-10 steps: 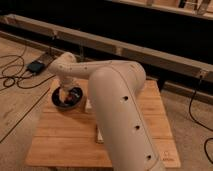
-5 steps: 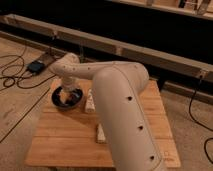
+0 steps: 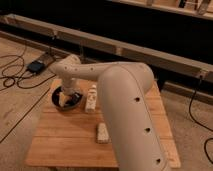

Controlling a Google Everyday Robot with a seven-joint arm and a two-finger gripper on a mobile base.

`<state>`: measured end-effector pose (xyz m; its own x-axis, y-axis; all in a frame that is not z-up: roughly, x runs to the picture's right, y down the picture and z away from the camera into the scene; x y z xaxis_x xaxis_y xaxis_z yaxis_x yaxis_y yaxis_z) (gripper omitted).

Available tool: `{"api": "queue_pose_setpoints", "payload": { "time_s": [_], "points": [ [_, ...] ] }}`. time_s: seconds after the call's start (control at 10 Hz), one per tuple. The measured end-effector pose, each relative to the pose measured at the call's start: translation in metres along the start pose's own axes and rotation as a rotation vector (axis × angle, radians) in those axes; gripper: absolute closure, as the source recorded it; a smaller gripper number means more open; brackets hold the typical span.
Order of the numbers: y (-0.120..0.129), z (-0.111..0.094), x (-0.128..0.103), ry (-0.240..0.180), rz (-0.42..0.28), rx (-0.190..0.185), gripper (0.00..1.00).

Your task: Stand the bottle upright

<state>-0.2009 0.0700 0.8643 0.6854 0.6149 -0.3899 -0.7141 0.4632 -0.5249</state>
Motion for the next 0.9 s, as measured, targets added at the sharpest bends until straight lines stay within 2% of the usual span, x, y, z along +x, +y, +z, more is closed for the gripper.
{"api": "queue_pose_setpoints", "payload": {
  "time_s": [0.4, 0.9],
  "points": [
    [0.005, 0.005, 0.031, 0.052, 0.080, -0.038, 0.20],
    [0.011, 0.019, 0.057, 0.089, 0.149, -0.104, 0.20]
  ]
}}
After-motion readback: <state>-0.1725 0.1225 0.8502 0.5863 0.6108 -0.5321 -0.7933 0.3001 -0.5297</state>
